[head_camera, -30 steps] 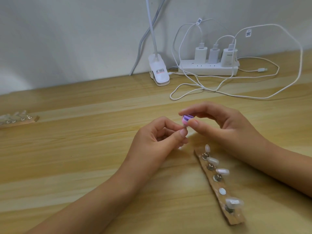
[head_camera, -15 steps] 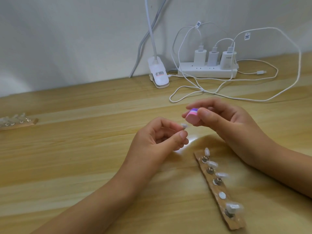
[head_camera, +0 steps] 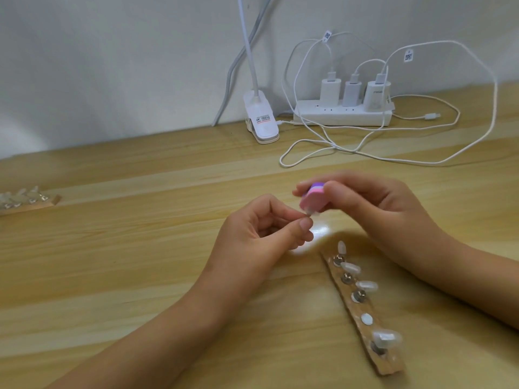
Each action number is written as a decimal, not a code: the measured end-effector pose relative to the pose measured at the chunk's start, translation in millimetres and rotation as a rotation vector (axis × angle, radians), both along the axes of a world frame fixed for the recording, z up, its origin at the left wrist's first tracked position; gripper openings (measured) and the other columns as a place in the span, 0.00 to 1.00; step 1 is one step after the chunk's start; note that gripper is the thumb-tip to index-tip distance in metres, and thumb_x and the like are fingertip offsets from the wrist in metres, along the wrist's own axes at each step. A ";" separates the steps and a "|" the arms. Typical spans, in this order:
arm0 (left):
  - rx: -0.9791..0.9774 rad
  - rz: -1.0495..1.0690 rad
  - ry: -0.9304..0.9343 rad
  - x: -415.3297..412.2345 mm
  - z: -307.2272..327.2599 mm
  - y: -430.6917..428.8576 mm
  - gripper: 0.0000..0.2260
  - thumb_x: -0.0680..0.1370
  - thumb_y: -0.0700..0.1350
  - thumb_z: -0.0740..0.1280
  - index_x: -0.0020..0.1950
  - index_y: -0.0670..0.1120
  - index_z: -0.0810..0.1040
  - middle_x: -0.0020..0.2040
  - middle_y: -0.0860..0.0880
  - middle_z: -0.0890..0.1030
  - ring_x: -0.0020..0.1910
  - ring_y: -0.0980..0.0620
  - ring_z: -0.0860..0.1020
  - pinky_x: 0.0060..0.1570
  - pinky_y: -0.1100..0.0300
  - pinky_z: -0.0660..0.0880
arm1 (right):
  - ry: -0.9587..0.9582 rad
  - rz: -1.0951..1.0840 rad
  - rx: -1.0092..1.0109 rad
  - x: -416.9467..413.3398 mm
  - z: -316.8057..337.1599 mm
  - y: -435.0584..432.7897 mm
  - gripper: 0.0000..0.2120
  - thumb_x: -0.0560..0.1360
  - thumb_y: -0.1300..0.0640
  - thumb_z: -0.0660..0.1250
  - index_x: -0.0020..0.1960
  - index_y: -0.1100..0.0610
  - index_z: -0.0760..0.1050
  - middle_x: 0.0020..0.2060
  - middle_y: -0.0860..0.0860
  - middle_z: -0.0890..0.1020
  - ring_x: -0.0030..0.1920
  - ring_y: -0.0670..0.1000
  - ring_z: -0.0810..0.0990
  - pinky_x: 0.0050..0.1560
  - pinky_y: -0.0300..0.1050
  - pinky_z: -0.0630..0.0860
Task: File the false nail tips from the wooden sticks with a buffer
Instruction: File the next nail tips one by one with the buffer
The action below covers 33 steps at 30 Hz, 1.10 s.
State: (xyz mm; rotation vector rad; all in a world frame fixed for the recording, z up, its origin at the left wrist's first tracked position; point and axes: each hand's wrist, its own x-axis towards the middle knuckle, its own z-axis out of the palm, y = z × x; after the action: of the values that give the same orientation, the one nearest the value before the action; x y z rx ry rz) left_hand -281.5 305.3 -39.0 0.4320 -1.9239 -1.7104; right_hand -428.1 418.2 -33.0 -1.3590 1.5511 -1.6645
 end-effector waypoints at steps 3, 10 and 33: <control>-0.001 -0.002 0.000 -0.3 -0.4 -0.3 0.04 0.68 0.48 0.73 0.38 0.49 0.80 0.37 0.47 0.85 0.38 0.55 0.83 0.39 0.67 0.77 | 0.055 -0.001 -0.012 1.0 -0.3 0.8 0.11 0.79 0.50 0.65 0.55 0.53 0.82 0.48 0.51 0.85 0.51 0.47 0.84 0.53 0.34 0.76; -0.008 -0.008 -0.003 0.1 -0.3 -0.5 0.04 0.68 0.48 0.73 0.38 0.49 0.80 0.37 0.47 0.85 0.38 0.54 0.83 0.40 0.66 0.77 | 0.117 -0.003 -0.007 1.7 0.1 0.3 0.11 0.77 0.53 0.65 0.55 0.53 0.82 0.48 0.50 0.85 0.50 0.45 0.84 0.52 0.33 0.75; -0.004 0.009 -0.004 0.3 -1.0 -1.2 0.04 0.72 0.45 0.73 0.38 0.50 0.79 0.36 0.47 0.85 0.38 0.54 0.83 0.40 0.66 0.77 | 0.307 -0.006 -0.093 -0.9 -3.6 -0.2 0.10 0.78 0.53 0.69 0.57 0.54 0.81 0.52 0.50 0.83 0.56 0.51 0.81 0.58 0.41 0.76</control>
State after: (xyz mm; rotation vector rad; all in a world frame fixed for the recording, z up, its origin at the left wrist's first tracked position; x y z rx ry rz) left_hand -281.2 304.1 -39.9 0.4421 -1.9245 -1.7012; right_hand -428.9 417.9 -36.6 -1.7265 1.6607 -1.6065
